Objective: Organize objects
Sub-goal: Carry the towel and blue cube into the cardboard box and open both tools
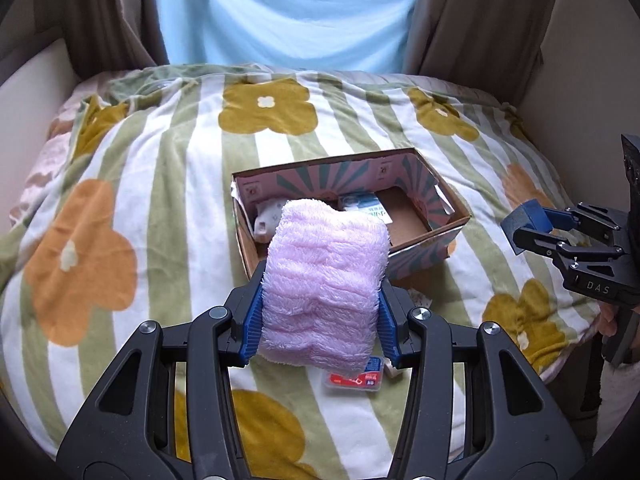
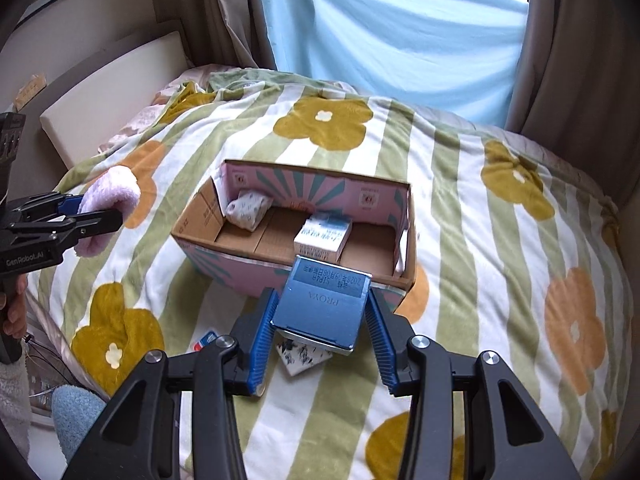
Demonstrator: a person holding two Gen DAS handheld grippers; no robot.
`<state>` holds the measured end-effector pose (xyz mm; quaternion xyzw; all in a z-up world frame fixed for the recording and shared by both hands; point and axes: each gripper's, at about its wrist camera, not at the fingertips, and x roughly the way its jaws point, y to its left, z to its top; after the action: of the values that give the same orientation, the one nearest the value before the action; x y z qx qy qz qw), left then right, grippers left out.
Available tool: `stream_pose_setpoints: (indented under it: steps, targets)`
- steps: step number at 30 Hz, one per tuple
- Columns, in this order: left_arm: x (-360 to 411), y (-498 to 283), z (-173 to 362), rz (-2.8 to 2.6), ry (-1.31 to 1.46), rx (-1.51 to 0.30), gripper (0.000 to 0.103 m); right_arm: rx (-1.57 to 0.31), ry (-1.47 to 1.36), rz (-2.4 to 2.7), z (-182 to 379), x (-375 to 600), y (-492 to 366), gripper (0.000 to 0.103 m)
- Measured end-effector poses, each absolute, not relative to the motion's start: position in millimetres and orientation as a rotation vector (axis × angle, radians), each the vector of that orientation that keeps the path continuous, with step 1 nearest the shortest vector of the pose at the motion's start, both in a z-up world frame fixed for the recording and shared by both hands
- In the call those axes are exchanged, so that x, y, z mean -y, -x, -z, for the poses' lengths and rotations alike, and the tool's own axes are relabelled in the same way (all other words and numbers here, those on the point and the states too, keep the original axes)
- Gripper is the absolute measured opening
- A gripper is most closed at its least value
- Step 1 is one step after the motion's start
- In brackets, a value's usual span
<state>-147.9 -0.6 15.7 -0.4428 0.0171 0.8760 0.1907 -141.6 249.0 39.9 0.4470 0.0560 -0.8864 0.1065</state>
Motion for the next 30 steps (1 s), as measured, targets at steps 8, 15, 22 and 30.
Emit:
stream_pose_setpoints:
  steps: [8,15,22,30]
  targets:
    - [-15.4,202.4,-12.8,-2.395,1.326,-0.076,0.043,-0.159,-1.358,2.571,-52.1,-245.0,186.9,0.041]
    - [-39.5,254.8,10.2,-2.324,1.398,-0.059,0.043,-0.155,-1.410,2.537,-40.0,-238.0,232.5,0.041]
    - [-54.2,295.0,49.9,-2.275,1.480,-0.049,0.043,-0.110,-1.494,2.486,-2.4,-236.5,276.4,0.041]
    - [-57.8,321.3,101.1,-2.223,1.585,-0.050,0.043,-0.114,-1.600,2.456,40.7,-248.3,302.9,0.041]
